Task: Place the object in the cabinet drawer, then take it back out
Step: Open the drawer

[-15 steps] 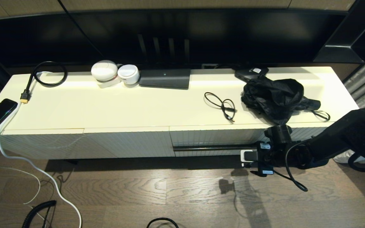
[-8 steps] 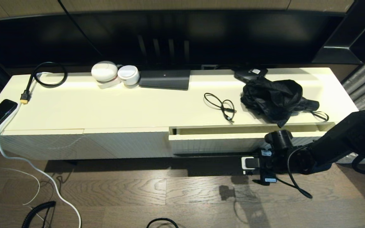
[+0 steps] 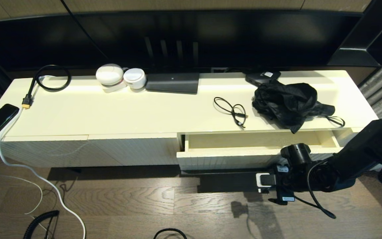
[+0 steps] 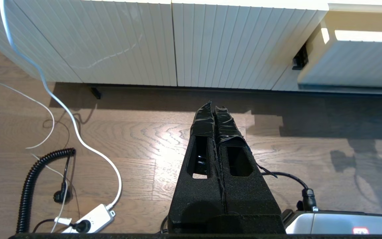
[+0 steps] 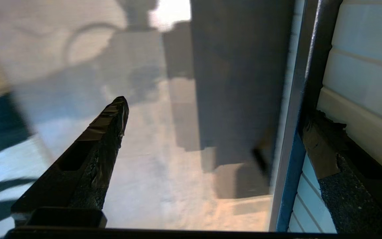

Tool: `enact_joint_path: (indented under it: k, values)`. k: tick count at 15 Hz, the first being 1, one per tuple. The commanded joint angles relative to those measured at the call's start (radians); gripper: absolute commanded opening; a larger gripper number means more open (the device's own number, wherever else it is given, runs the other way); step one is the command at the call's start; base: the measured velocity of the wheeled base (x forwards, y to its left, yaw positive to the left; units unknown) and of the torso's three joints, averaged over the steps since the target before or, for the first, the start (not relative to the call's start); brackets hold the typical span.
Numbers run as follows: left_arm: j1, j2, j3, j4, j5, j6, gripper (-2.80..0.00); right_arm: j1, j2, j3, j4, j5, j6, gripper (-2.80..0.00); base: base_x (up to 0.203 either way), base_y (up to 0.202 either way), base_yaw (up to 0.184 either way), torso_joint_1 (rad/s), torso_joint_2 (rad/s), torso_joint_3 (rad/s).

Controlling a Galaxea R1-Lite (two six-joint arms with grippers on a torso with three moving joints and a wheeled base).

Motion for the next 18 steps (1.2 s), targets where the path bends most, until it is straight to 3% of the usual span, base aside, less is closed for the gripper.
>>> enact_joint_path:
  k: [1,6,10,11,15,18]
  values:
    - [0.001,0.000,0.000,0.000,0.000,-0.001,-2.80,0.000,-0.089,0.043,-0.010,0.001,-0.006,0.00,0.000,0.000,0.000,0.000,0.00,0.000]
    - [0.000,0.000,0.000,-0.001,0.000,-0.001,-2.80,0.000,-0.327,0.141,0.055,0.018,0.013,0.00,0.000,0.000,0.000,0.000,0.00,0.000]
    - [0.000,0.000,0.000,-0.001,0.000,-0.001,-2.80,0.000,-0.581,0.167,0.240,0.034,0.016,0.00,0.000,0.000,0.000,0.000,0.00,0.000]
    - [0.000,0.000,0.000,0.000,0.000,-0.001,-2.80,0.000,-0.649,0.163,0.307,0.037,0.016,-2.80,0.000,0.000,0.000,0.000,0.00,0.000]
    - [0.001,0.000,0.000,0.000,0.000,-0.001,-2.80,-0.001,-0.839,0.046,0.658,0.038,0.016,-2.80,0.000,0.000,0.000,0.000,0.00,0.000]
    - [0.000,0.000,0.000,0.000,0.000,-0.001,-2.80,-0.001,-0.801,-0.017,0.692,0.037,0.020,-2.80,0.000,0.000,0.000,0.000,0.00,0.000]
